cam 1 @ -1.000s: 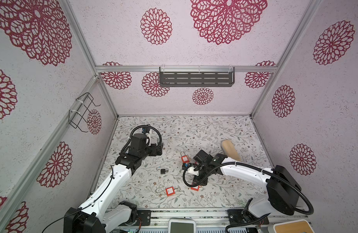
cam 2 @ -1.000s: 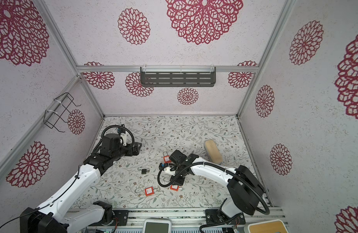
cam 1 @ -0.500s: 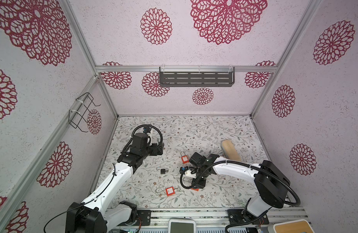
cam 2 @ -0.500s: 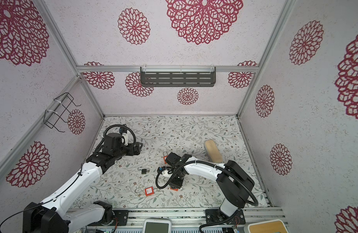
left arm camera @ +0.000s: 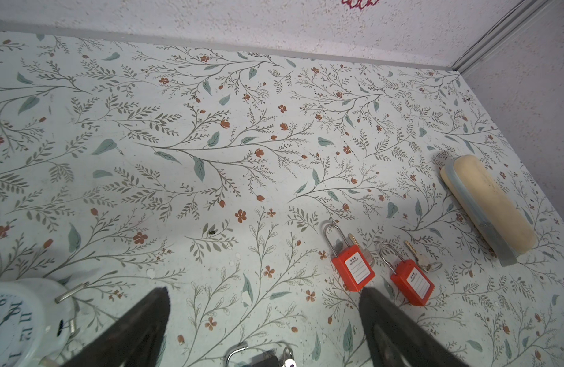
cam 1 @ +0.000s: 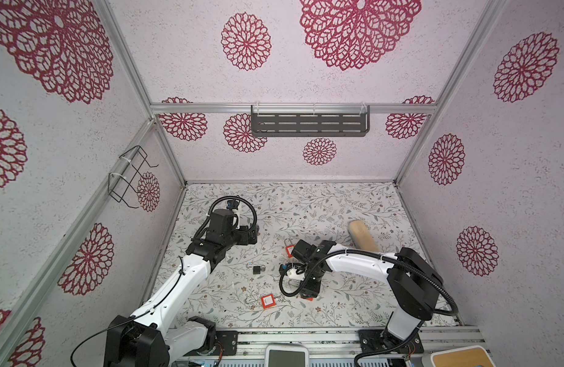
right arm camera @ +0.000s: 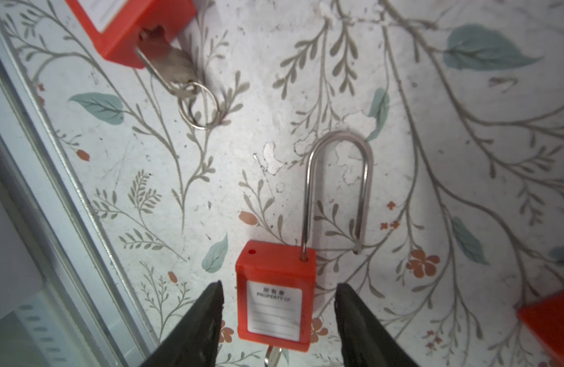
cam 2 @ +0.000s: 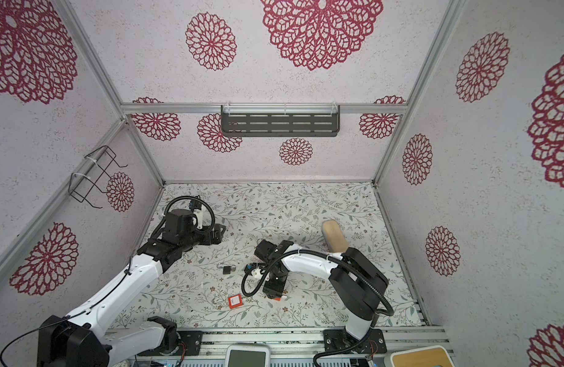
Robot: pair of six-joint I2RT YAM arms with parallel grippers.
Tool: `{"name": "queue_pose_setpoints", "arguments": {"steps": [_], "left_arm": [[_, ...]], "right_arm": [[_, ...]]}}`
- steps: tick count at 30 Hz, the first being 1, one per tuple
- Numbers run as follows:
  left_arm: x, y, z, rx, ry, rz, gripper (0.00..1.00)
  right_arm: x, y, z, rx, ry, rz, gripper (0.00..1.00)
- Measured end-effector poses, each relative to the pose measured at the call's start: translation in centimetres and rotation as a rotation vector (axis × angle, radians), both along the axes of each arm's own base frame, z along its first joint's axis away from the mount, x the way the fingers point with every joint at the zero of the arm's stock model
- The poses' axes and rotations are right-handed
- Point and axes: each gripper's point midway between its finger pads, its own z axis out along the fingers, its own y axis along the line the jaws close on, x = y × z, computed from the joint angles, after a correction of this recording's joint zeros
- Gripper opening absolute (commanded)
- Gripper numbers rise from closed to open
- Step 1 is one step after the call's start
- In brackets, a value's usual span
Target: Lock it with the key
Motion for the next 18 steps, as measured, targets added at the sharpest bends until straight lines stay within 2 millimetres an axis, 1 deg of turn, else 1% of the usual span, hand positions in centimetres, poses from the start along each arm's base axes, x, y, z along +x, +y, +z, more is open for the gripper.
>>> {"name": "queue_pose_setpoints", "arguments": {"steps": [7,10,14,18], "left_arm": [[-0.1,0.0,-0.2,0.002,0.003,-0.001,0.97],[-0.1,0.0,-0.3,0.003,0.007,-0.001,0.97],[-0.1,0.0,-0.3,0.003,0.006,-0.001,0.97],[-0.1,0.0,-0.3,0.003,0.007,0.000,0.97]], "right_arm": [[0.1,0.1,-0.4,-0.044,-0.004,0.006,0.61],[0.4,0.3,-0.7,-0.078,-0.011,-0.001,0.65],[0.3,0.3,-1.3,-0.119,-0.019,0.005,0.65],[0.3,0.1,-1.4,-0.144,-0.032,-0.005,0.63]]}}
